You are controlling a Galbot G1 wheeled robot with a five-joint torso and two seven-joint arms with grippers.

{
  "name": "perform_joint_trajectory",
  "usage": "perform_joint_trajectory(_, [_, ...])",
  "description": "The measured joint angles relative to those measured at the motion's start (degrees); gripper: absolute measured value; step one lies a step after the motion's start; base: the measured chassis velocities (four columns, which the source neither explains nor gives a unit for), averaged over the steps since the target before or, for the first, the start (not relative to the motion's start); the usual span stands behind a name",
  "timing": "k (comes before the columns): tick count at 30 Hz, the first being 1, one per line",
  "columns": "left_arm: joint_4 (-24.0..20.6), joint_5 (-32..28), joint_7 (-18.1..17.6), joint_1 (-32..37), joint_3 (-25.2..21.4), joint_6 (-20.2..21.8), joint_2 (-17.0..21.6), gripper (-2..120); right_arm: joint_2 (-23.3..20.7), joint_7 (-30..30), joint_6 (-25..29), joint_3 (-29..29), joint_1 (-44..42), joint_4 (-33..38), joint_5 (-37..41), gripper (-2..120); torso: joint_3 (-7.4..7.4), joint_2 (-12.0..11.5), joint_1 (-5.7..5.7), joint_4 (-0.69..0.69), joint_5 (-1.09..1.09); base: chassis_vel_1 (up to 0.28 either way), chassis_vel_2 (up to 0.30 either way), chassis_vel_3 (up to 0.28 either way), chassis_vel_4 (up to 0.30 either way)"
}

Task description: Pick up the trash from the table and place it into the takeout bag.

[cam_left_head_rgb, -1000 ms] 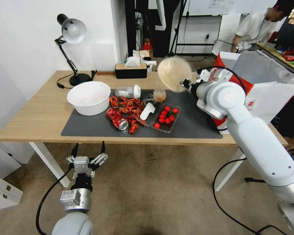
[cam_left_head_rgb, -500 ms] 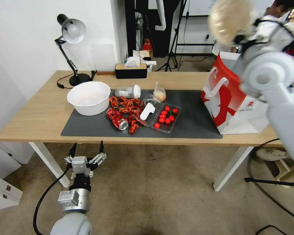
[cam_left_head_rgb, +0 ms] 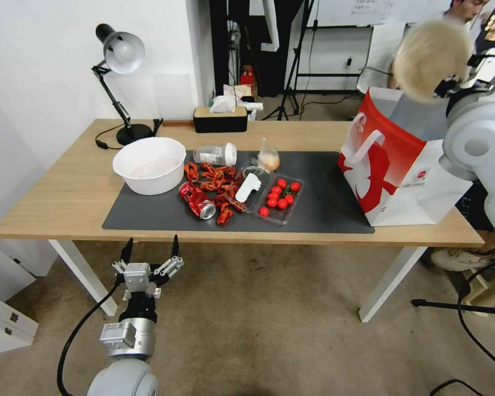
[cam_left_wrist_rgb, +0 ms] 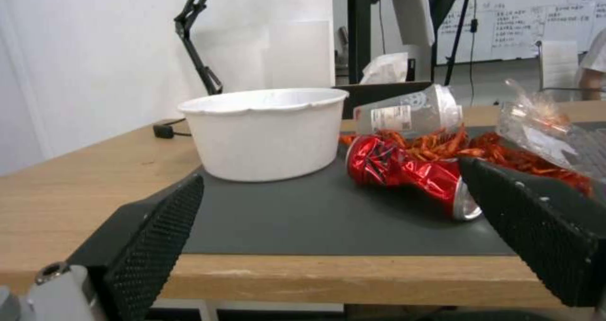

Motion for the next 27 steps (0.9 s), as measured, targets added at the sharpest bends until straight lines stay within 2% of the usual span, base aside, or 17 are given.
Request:
perform_joint_trajectory(1, [0.0,0.0,0.0,0.0,0.0,0.0,0.0,100,0.0,0.0,0.0,0.0,0.0,0.0,0.0,31,0.0,0.0,0.0,0.0,0.0,0.0,0.0,0.0,0.0])
perform_joint_trajectory(3, [0.0,-0.5,0.0,-0.1,-0.2,0.0,0.3,100,0.2,0.0,-0.2,0.1,-0.6,-0.2,-0.6,41,0.0,0.0,0.0,0.0,0.0,0.0,0.0,0.0,0.0])
perform_joint_trajectory(4, [0.0,-0.5,0.0,-0.1,-0.2,0.0,0.3,100,0.2,0.0,-0.2,0.1,-0.6,-0.2,-0.6,41,0.0,0.0,0.0,0.0,0.0,0.0,0.0,0.0,0.0])
perform_joint_trajectory(6, [0.0,-0.6,0.0,-0.2,-0.2,0.1,0.2,100,0.3,-0.1,-0.3,0.2,-1.2,-0.2,-0.9,52,0.0,0.0,0.0,-0.01,0.01,0.0,0.0,0.0,0.0])
perform_joint_trajectory(8, [0.0,-0.6,0.0,-0.2,-0.1,0.1,0.0,100,0.2,-0.3,-0.3,0.3,-1.4,-0.2,-1.0,56,0.0,0.0,0.0,-0.01,0.01,0.0,0.0,0.0,0.0])
perform_joint_trajectory(10, [0.0,-0.4,0.0,-0.2,0.1,0.1,-0.2,100,0.0,-0.7,-0.3,0.5,-1.8,0.1,-1.2,68,0.0,0.0,0.0,-0.01,0.0,0.0,0.0,0.0,0.0])
perform_joint_trajectory(12, [0.0,-0.3,0.0,-0.2,0.2,0.1,-0.3,100,-0.1,-1.1,-0.2,0.6,-2.0,0.3,-1.3,71,0.0,0.0,0.0,-0.01,0.0,0.0,0.0,0.0,0.0])
perform_joint_trajectory(15, [-0.1,-0.3,-0.1,-0.1,0.1,0.2,-0.2,100,-0.6,-3.1,1.3,0.9,-3.3,2.2,-1.6,87,0.0,0.0,0.0,-0.01,0.0,0.0,0.0,0.0,0.0])
perform_joint_trajectory(16, [-0.1,-0.3,-0.1,-0.1,0.1,0.2,-0.2,100,-0.6,-3.1,1.3,0.9,-3.3,2.2,-1.6,87,0.0,0.0,0.0,-0.01,0.0,0.0,0.0,0.0,0.0])
perform_joint_trajectory(19, [-0.6,-0.2,-0.4,0.0,-0.2,0.2,-0.3,100,-0.9,-5.0,4.7,0.9,-4.3,5.3,-1.6,99,0.0,0.0,0.0,-0.01,0.0,0.0,0.0,0.0,0.0])
perform_joint_trajectory(24, [-1.2,-0.1,-0.5,0.4,-0.5,0.2,-0.4,100,-1.1,-8.2,7.2,0.9,-4.5,7.3,-3.0,100,0.0,0.0,0.0,-0.01,0.0,0.0,0.0,0.0,0.0])
perform_joint_trajectory(27, [-1.6,-0.2,-0.5,0.6,-0.8,0.2,-0.1,100,-1.6,-13.9,11.0,1.3,-6.0,9.9,-5.1,100,0.0,0.0,0.0,0.0,-0.01,0.0,0.0,0.0,0.0])
